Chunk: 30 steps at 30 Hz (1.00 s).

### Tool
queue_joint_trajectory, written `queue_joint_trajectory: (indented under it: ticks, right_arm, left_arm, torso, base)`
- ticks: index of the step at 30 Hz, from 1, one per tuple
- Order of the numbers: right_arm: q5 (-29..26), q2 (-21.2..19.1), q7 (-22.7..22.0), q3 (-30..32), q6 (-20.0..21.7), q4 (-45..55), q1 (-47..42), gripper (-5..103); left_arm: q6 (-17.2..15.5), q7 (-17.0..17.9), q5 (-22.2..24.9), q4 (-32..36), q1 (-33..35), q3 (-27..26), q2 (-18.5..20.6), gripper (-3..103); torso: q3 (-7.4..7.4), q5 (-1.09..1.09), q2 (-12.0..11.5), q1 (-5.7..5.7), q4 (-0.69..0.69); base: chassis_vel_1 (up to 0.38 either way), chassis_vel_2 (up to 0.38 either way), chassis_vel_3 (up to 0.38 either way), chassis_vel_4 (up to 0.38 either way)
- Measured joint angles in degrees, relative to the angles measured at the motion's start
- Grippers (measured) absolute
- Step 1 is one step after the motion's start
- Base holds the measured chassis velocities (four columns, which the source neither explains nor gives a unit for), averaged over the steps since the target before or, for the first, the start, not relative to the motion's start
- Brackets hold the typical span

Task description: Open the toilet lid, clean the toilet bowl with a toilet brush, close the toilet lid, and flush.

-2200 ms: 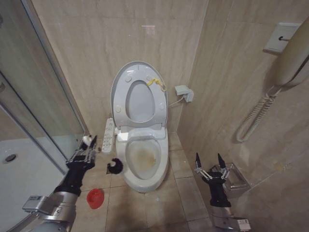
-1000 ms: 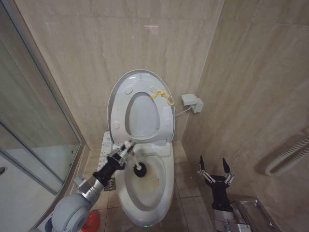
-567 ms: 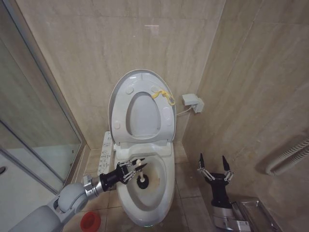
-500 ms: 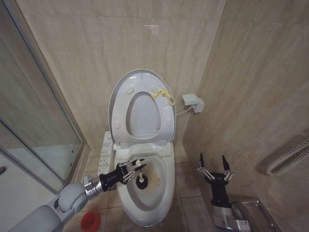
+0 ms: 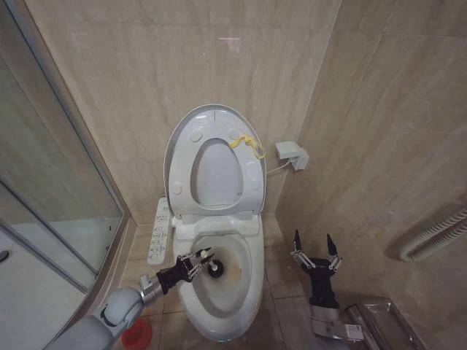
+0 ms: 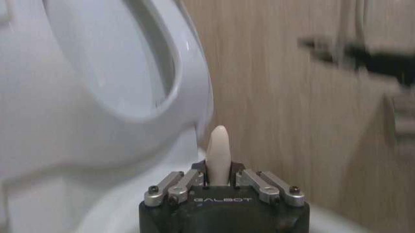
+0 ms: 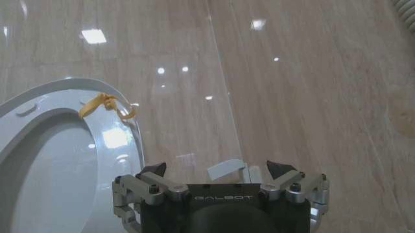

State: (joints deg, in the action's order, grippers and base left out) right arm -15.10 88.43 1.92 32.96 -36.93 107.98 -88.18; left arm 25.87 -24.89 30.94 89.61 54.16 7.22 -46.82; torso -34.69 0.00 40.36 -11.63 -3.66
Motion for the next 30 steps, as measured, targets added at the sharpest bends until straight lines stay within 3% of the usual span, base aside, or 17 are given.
queue_joint_trajectory:
  ticks: [3, 7, 12, 15, 20, 24, 28, 30]
  right_arm:
    - [0.3, 0.3, 0.1, 0.1, 0.0, 0.0, 0.2, 100]
    - [0.3, 0.7, 0.1, 0.2, 0.0, 0.0, 0.4, 100]
    - [0.3, 1.7, 0.2, 0.6, 0.0, -0.5, 1.2, 100]
    - [0.3, 2.8, 0.2, 0.7, 0.0, -0.5, 1.5, 100]
    - [0.3, 3.4, 0.2, 1.6, -0.1, -0.5, 1.1, 100]
    - [0.3, 3.4, 0.2, 2.0, -0.2, -0.4, 0.7, 100]
    - [0.0, 3.3, 0.2, 2.2, -0.4, -0.5, 0.6, 100]
    - [0.0, 3.3, 0.2, 2.3, -0.5, -0.5, 0.5, 100]
  left_arm:
    - [0.7, 1.0, 4.0, 4.7, -0.9, 0.6, 0.4, 22]
    - [1.1, 0.9, 5.8, 6.9, -1.4, 1.0, 0.4, 22]
    - [1.9, 0.5, 6.2, 0.8, -1.5, 3.6, -0.1, 22]
    - [2.1, 1.7, 6.2, -2.5, -3.9, 8.1, -1.6, 22]
    - [1.1, 4.1, 9.0, 1.8, -11.0, 16.2, -3.9, 22]
    - [0.8, 4.2, 8.6, 1.0, -11.2, 17.0, -3.9, 22]
    - [2.8, 4.0, 5.0, -7.0, -10.0, 16.4, -4.3, 22]
    - [3.0, 4.1, 4.7, -7.4, -10.1, 16.4, -4.6, 22]
  torso:
    - [0.01, 0.02, 0.0, 0.0, -0.01]
    - [0.01, 0.01, 0.0, 0.0, -0.02]
    - [0.01, 0.01, 0.0, 0.0, 0.02]
    - [0.01, -0.02, 0.0, 0.0, 0.04]
    - [0.01, 0.01, 0.0, 0.0, -0.07]
    - [0.01, 0.01, 0.0, 0.0, -0.04]
    - [0.01, 0.0, 0.0, 0.01, 0.05]
    - [0.01, 0.0, 0.0, 0.0, 0.07]
  base:
    - [0.0, 0.0, 0.0, 0.0]
    - [0.0, 0.0, 0.0, 0.0]
    - [0.0, 0.0, 0.0, 0.0]
    - [0.0, 0.0, 0.0, 0.0]
    - [0.0, 0.0, 0.0, 0.0]
    - [0.0, 0.0, 0.0, 0.0]
    - [0.0, 0.0, 0.0, 0.0]
    - [0.0, 0.0, 0.0, 0.0]
